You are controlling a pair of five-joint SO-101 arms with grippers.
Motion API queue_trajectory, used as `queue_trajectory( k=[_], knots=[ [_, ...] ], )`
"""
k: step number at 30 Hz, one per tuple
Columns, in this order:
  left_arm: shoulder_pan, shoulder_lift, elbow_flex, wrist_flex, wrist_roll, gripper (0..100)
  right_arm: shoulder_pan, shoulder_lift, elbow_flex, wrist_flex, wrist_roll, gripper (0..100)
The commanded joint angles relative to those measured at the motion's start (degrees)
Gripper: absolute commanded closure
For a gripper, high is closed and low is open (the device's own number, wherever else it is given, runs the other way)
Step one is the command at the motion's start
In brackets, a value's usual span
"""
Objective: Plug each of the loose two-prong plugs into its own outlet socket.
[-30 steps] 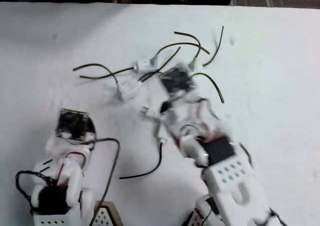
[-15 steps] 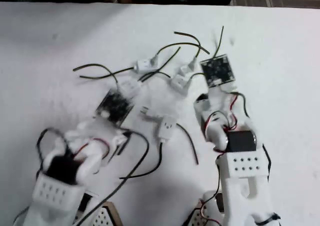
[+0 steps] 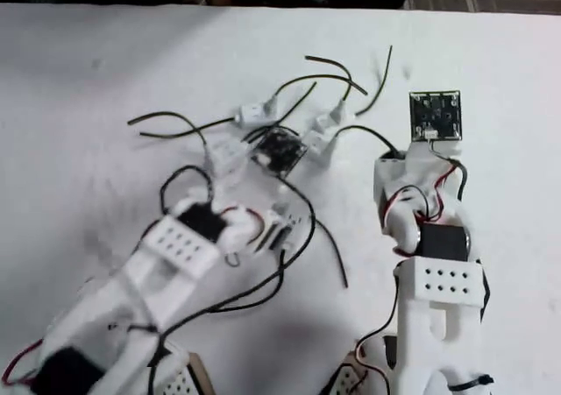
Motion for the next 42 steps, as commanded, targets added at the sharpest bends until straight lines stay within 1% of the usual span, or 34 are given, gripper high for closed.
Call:
queue_trajectory(
  k=[1,9,12,14,18,22,25,30,35,38,42],
  knots=[
    [0.6,11.0,-7.0,-4.0,0.6,77,1.0,-0.1,-2.1,-1.2,-0.6,97.8],
    [0.7,27.7,-17.2,-3.7,0.7,78,1.0,-0.1,-2.0,-1.2,-0.6,97.8],
    [1.9,30.7,-21.6,0.9,0.7,78,1.0,-0.3,-2.0,-1.2,-0.6,97.8],
    [3.9,32.1,-23.8,3.4,0.7,78,1.0,-0.5,-2.0,-1.1,-0.6,97.8],
    [8.4,34.0,-25.3,6.2,0.7,78,1.5,-0.5,-2.2,-1.0,-0.4,97.8],
    [10.6,34.2,-25.3,6.6,0.4,84,1.5,-0.6,-2.3,-0.9,-0.4,97.8],
    [11.3,34.2,-25.3,6.6,0.3,88,3.0,-0.6,-2.3,-1.1,-0.4,97.8],
    [10.8,34.0,-25.4,7.7,0.2,98,3.6,-0.6,-2.4,-1.1,-0.4,97.9],
    [10.5,32.8,-26.8,16.5,-0.3,98,3.5,-0.6,-2.4,-1.2,-0.4,97.9],
    [8.0,28.6,-26.5,20.7,-5.0,98,3.3,-0.6,-2.4,-1.2,-0.4,97.9],
    [2.0,20.3,-24.7,23.8,-12.0,98,3.3,-0.6,-2.4,-1.2,-0.4,97.9]
  ],
)
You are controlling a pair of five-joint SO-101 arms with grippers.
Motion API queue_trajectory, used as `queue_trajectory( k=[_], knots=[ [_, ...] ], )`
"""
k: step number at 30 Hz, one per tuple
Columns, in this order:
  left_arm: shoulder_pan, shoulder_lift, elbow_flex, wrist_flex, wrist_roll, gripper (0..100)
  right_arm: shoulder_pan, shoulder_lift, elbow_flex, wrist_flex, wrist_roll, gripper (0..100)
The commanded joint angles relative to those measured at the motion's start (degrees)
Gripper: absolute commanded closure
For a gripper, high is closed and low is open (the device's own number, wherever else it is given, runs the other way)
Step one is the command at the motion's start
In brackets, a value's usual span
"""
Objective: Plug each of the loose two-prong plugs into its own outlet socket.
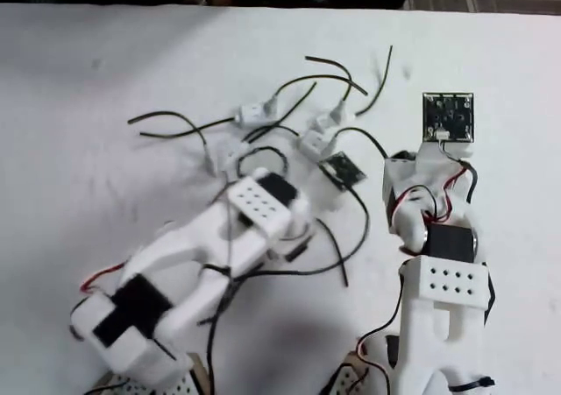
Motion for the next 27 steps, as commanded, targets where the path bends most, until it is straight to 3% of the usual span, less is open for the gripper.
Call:
queue_trajectory(
  k=[1,7,11,18,21,27],
  knots=[
    [-7.1,-11.7,1.3,3.8,-8.5,98,0.5,-0.6,-2.4,-1.2,-0.3,97.9],
    [-16.2,-23.7,6.5,4.8,-21.0,98,0.4,-0.6,-2.4,-1.2,-0.3,97.9],
    [-21.2,-25.9,11.4,-0.4,-25.8,98,0.3,-0.6,-2.4,-1.2,-0.3,97.9],
    [-25.6,-22.9,21.6,-15.2,-29.8,98,-1.8,-0.6,-2.0,-0.9,-0.3,97.8],
    [-25.1,-23.1,23.4,-16.1,-30.2,97,-1.8,-0.6,-2.0,-0.9,-0.3,97.8],
    [-25.6,-26.3,24.6,-13.5,-26.5,80,-1.8,-0.6,-1.9,-0.9,-0.3,97.8]
  ],
)
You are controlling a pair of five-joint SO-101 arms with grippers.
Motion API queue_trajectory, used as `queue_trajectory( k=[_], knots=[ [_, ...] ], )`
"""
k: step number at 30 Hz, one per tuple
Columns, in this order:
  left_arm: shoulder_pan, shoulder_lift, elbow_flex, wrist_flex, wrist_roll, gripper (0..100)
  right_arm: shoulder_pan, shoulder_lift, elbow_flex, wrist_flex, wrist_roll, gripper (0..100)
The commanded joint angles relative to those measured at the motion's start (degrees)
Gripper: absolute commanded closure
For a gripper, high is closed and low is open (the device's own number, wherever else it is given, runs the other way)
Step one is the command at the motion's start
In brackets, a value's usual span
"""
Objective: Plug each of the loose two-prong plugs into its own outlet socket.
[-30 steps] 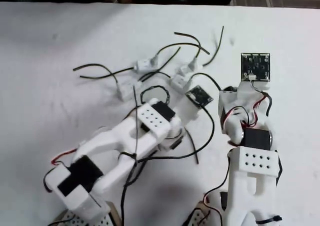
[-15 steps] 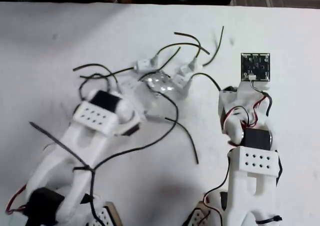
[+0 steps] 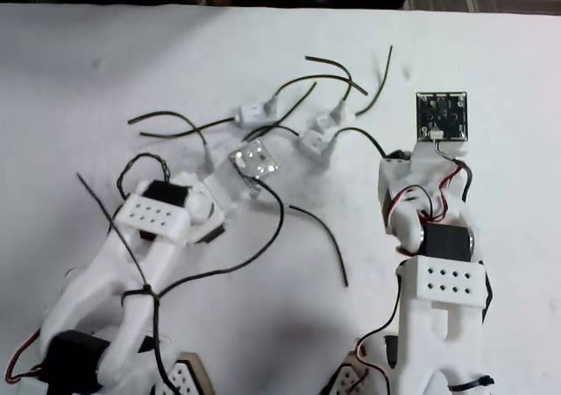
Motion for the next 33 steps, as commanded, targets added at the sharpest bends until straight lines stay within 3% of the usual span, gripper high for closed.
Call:
queue_trajectory(
  k=[1,8,13,20,28,33],
  knots=[
    [-0.7,-4.4,0.0,2.2,3.6,79,-0.3,-0.6,-1.9,-0.9,-0.3,97.8],
    [-2.4,-16.0,-2.5,8.2,6.3,79,-0.3,-0.6,-1.9,-0.9,-0.3,97.8],
    [-8.0,-22.8,-1.9,5.1,6.9,79,-0.3,-0.5,-1.9,-0.9,-0.3,97.8],
    [-8.8,-23.3,7.4,-0.3,6.4,79,-0.7,-0.3,-1.8,-0.7,-0.3,97.8],
    [-14.8,-26.6,5.8,5.6,10.5,81,-11.8,0.0,-2.3,9.7,8.4,97.5],
    [-19.4,-35.2,10.1,6.7,15.6,82,-20.4,0.1,-2.3,14.5,8.5,88.0]
  ],
)
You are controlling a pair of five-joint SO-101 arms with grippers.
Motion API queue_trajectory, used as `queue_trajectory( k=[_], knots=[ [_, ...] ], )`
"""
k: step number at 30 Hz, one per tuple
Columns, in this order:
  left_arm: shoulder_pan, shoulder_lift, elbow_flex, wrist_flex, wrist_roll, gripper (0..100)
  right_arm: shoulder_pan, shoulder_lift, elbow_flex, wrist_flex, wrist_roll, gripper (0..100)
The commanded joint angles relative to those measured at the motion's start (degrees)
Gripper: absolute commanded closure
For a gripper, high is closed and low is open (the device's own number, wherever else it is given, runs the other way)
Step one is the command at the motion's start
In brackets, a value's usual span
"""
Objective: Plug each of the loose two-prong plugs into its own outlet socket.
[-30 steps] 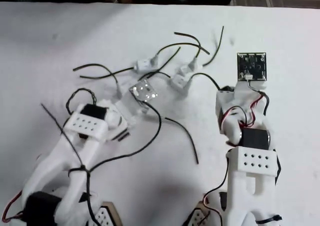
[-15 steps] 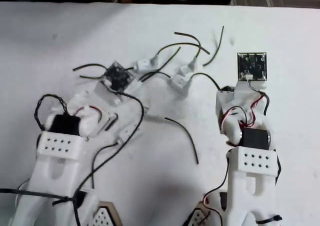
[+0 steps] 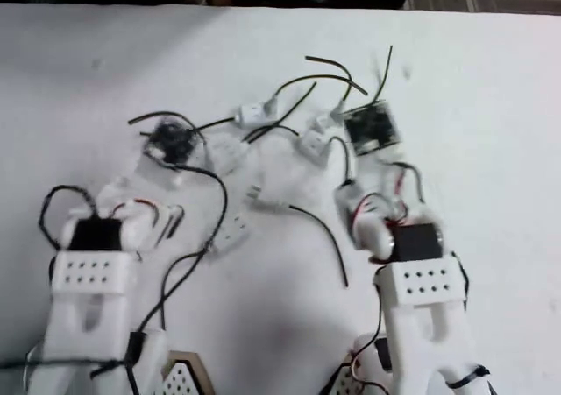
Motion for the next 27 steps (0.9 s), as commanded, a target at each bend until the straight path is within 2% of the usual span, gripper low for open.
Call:
queue_trajectory(
  k=[1,6,13,20,27],
  knots=[
    [-3.2,-8.6,4.0,0.8,5.6,82,-6.3,0.4,-2.3,2.7,0.5,87.6],
    [-3.0,-17.2,13.1,0.4,8.9,82,-11.5,9.4,-3.2,1.5,0.4,87.6],
    [-2.9,-29.1,22.9,0.4,8.5,82,-11.4,26.7,-7.7,-1.6,0.4,87.5],
    [-2.9,-39.9,27.7,1.7,8.5,82,-3.5,30.2,-9.4,-8.6,0.7,87.6],
    [-2.9,-46.4,28.2,6.6,8.5,82,-1.3,33.1,-10.7,-6.0,0.9,87.6]
  ],
)
